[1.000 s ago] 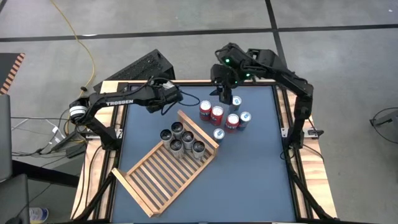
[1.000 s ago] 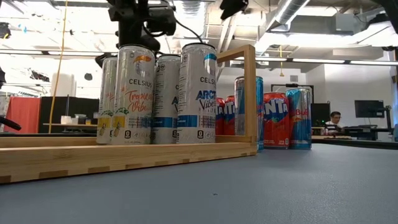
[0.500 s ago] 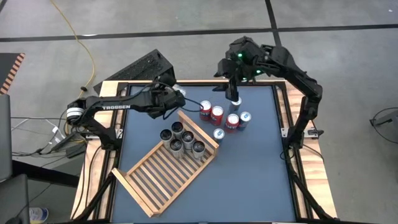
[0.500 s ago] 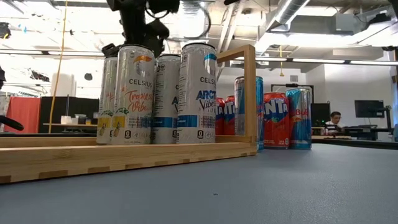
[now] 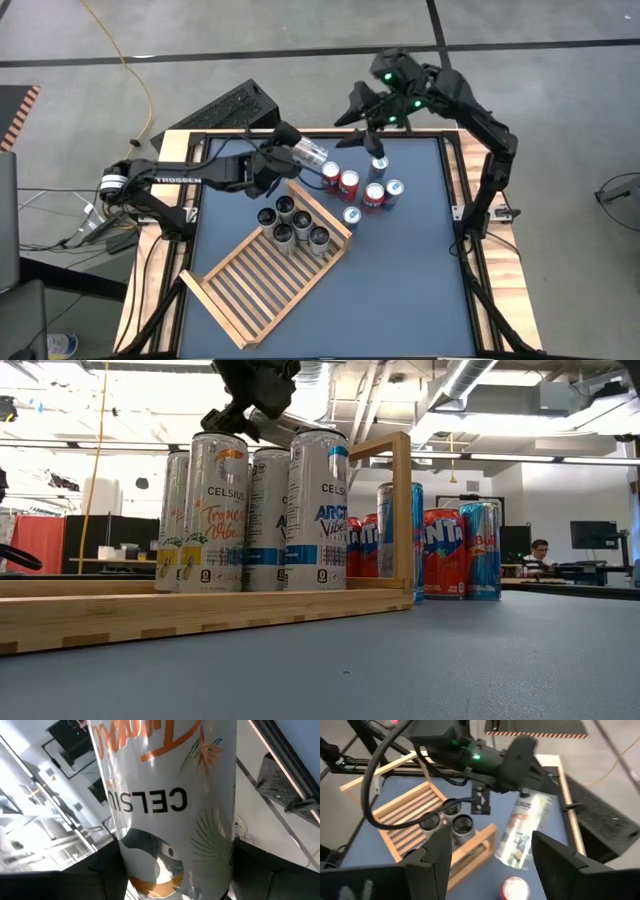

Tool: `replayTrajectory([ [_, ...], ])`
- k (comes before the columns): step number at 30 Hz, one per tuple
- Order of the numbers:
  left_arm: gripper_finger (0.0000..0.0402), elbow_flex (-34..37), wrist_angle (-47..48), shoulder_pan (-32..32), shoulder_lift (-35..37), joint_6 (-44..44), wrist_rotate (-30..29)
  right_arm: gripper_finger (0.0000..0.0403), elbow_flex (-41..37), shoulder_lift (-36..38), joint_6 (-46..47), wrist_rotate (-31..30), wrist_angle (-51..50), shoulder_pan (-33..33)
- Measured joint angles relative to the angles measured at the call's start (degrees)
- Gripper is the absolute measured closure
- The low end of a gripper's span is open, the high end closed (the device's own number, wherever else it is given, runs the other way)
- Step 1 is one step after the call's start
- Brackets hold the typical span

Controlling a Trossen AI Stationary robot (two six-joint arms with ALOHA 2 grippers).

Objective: Place canned beverage on shelf
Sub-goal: Put the white yellow soda can on the shelf aligned with the other white yellow soda cans

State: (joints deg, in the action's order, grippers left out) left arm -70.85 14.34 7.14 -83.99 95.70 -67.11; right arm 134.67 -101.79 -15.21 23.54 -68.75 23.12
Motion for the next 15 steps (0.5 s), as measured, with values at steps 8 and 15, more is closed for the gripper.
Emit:
replayTrajectory([
  [8,0.0152,0.02,-8.00,0.08,0.02,4.31,0.10,0.0159,0.02,-5.08,2.33,-0.83,0.45,-0.60],
  [15,0.0152,0.02,-11.40,-0.13,0.02,6.53,1.93,0.0111,0.01,-9.42,2.95,-2.31,0.14,1.11],
])
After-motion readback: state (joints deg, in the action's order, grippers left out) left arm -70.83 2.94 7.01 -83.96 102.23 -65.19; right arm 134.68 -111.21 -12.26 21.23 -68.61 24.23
